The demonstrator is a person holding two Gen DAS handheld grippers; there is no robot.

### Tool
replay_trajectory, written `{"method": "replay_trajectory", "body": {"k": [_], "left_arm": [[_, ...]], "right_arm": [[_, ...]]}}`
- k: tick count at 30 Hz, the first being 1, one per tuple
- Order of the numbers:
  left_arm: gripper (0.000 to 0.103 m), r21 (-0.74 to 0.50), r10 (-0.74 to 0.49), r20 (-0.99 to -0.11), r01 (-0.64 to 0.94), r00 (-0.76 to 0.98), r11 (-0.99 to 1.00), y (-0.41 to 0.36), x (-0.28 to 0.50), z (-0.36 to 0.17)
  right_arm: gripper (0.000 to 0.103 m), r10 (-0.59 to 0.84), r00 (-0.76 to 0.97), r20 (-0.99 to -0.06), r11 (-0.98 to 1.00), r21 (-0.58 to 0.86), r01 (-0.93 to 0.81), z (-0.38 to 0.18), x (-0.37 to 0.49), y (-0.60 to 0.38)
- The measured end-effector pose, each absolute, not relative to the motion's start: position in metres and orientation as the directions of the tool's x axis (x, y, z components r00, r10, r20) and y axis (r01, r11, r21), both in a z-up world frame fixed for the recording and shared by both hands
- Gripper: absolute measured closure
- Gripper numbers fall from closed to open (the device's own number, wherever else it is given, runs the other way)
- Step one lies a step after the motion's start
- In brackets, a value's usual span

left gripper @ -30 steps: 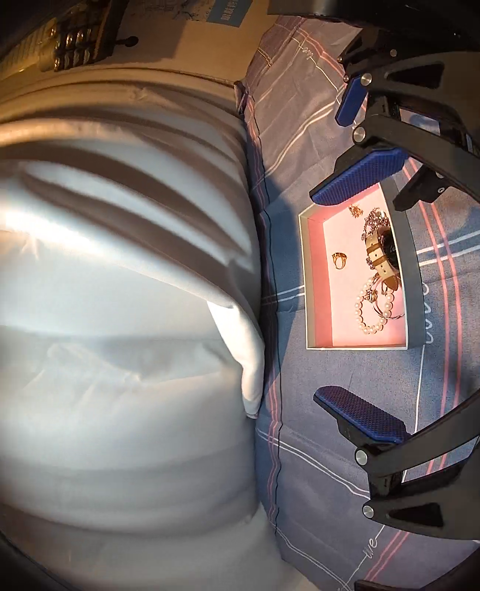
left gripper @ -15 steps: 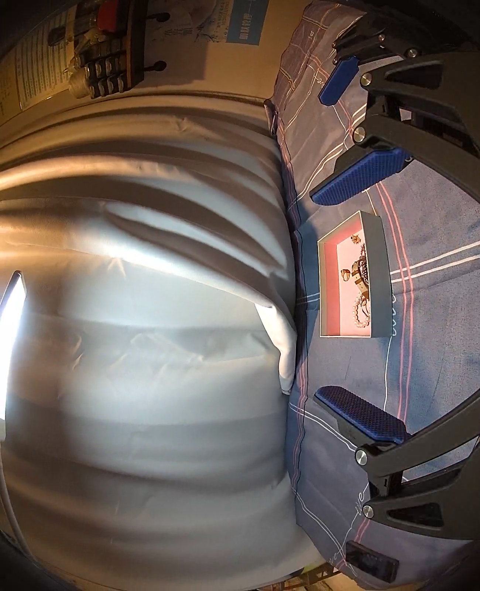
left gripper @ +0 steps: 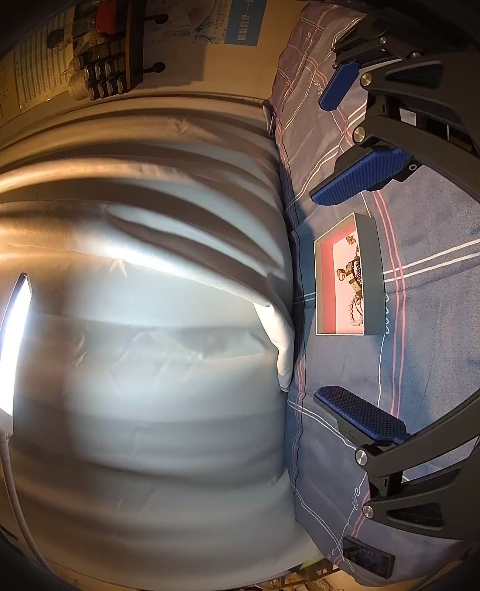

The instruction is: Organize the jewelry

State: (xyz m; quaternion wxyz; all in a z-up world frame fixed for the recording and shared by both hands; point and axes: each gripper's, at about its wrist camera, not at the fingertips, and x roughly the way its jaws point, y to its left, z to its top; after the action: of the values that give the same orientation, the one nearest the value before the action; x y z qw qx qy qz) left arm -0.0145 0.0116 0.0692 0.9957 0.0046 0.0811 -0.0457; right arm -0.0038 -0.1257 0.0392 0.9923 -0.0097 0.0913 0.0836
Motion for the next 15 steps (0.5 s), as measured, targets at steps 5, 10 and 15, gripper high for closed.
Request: {"method": "replay_trajectory", "body": {"k": [5, 10, 15], "left_arm": [[0.006, 0.003, -0.093, -0.163, 0.094, 0.982, 0.996, 0.0115, -0.0150, 0.0691], [0.006, 0.002, -0.091, -0.164, 0.093, 0.982, 0.996, 0.0124, -0.0165, 0.0700], [0.006, 0.003, -0.094, -0.170, 0.096, 0.981, 0.995, 0.0115, -0.0156, 0.0694]], "right_arm": [[0.006, 0.165, 0.969, -0.182, 0.986, -0.006, -0.169, 0.0400, -0.0036, -0.1240], [0.006, 0.164, 0.969, -0.183, 0.986, -0.002, -0.167, 0.0400, -0.0035, -0.1246], [0.006, 0.163, 0.970, -0.183, 0.986, -0.005, -0.166, 0.0399, -0.0040, -0.1246]]}}
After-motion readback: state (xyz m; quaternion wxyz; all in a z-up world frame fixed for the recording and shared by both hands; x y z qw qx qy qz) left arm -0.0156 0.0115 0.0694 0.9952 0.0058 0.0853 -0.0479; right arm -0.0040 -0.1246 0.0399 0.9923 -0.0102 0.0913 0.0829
